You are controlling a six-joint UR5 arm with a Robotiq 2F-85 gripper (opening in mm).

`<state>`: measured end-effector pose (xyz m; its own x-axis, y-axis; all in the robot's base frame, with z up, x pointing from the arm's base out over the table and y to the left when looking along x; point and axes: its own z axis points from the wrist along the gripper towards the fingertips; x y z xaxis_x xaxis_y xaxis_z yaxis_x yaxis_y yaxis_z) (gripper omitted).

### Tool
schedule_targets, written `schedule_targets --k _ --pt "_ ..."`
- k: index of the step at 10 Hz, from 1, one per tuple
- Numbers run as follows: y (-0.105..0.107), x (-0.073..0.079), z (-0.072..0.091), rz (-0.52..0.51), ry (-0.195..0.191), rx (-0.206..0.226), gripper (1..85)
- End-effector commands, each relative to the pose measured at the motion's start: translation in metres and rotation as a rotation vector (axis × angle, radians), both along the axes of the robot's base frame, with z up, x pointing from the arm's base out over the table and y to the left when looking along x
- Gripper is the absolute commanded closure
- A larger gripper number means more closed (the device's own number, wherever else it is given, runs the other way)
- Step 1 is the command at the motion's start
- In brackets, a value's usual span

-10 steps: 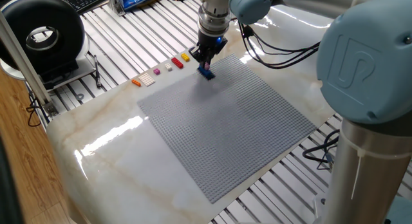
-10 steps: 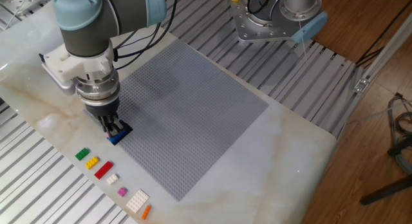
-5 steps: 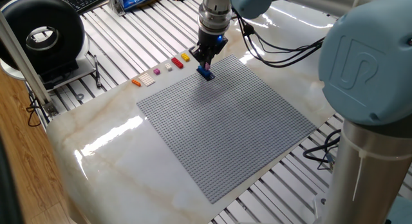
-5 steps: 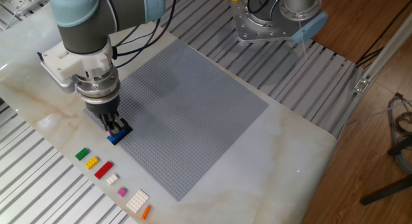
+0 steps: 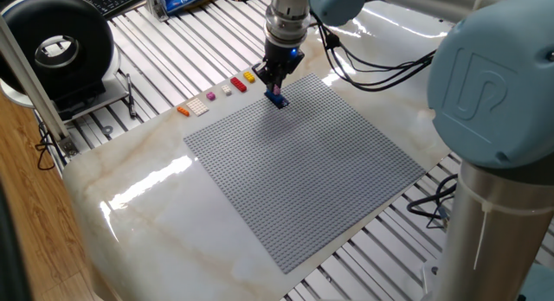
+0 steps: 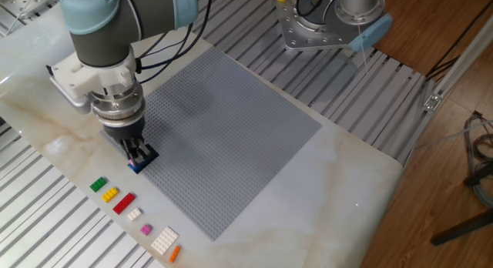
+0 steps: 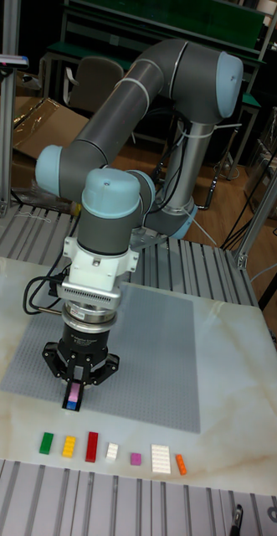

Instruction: Stack small Lego blocks one on top of the other

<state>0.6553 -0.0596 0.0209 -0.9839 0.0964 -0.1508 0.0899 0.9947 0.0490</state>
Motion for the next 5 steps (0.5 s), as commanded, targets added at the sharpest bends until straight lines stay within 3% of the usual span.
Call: schedule_targets --k 1,5 --pt "0.0019 0.0022 -0.0039 -0.002 -0.002 0.011 84.7" --pt "-0.0029 0.0013 -0.0084 0.007 -0.006 0.009 84.7"
